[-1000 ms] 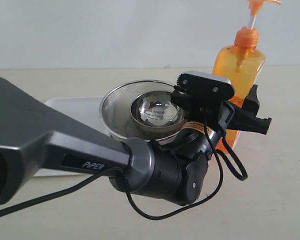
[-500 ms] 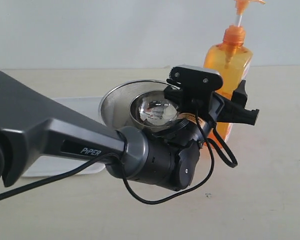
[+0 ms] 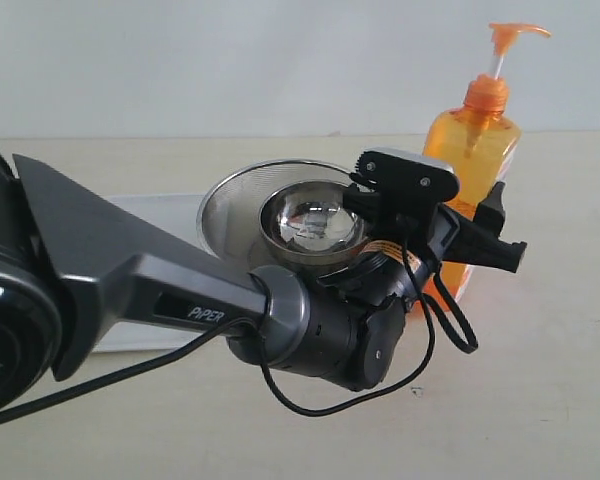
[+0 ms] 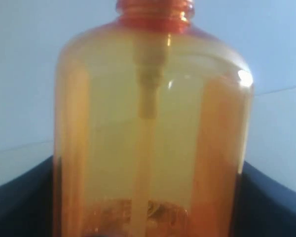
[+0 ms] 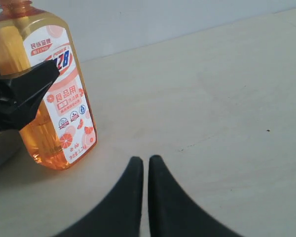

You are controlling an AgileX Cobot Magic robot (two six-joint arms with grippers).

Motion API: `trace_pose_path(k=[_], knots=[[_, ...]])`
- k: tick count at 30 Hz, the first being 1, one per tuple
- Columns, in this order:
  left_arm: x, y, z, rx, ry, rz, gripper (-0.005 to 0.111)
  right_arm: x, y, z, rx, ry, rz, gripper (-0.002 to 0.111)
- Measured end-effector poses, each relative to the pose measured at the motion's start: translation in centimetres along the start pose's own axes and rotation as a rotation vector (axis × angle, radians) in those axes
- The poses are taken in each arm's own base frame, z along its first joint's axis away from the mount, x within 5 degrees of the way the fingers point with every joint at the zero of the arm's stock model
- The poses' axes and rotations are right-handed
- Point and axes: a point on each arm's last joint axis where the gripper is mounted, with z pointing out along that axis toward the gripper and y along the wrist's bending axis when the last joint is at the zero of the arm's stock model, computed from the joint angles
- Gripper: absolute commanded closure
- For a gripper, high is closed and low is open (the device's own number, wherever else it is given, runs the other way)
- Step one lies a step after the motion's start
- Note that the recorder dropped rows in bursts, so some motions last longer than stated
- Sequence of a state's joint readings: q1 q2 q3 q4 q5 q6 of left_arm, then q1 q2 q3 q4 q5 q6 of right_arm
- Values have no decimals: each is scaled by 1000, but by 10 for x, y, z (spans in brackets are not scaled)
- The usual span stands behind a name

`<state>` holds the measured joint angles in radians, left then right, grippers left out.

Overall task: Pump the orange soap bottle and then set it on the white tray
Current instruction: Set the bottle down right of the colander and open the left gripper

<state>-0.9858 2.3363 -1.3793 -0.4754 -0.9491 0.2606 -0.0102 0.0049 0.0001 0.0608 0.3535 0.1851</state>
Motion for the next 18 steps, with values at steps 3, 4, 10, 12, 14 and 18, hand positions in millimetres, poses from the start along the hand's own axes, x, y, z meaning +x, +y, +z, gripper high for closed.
trace_pose_path(k=[3,4,10,12,14,18], knots=[[0,-2,0,19,-2,-7,75,0,0,0,0,0,0,108],[0,-2,0,22,2,-10,65,0,0,0,0,0,0,108],[0,-2,0,23,0,-9,34,0,0,0,0,0,0,108],[-2,-2,1,19,-18,-10,32,0,0,0,0,0,0,108],[-11,-2,2,16,-65,-12,32,0,0,0,0,0,0,108],[-12,-3,2,17,-68,-20,32,0,0,0,0,0,0,108]])
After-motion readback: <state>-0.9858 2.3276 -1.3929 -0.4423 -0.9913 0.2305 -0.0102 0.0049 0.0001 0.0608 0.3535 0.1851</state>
